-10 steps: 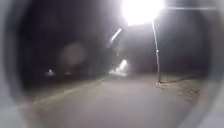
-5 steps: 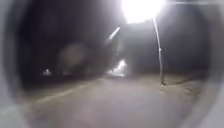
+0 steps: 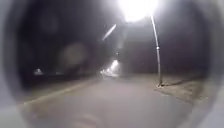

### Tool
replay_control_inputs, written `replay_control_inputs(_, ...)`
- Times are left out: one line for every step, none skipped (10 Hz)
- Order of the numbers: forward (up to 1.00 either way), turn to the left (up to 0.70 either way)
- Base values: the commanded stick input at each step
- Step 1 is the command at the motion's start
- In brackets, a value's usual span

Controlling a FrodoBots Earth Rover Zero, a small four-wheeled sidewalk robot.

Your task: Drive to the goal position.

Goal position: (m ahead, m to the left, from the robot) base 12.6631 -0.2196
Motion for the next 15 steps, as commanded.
replay_control_inputs(1.00, 0.00)
replay_control_inputs(1.00, 0.00)
replay_control_inputs(1.00, 0.00)
replay_control_inputs(1.00, 0.02)
replay_control_inputs(1.00, 0.14)
replay_control_inputs(1.00, 0.19)
replay_control_inputs(1.00, 0.20)
replay_control_inputs(1.00, 0.19)
replay_control_inputs(1.00, 0.15)
replay_control_inputs(1.00, 0.06)
replay_control_inputs(1.00, 0.05)
replay_control_inputs(1.00, 0.05)
replay_control_inputs(1.00, 0.04)
replay_control_inputs(1.00, 0.04)
replay_control_inputs(1.00, 0.07)
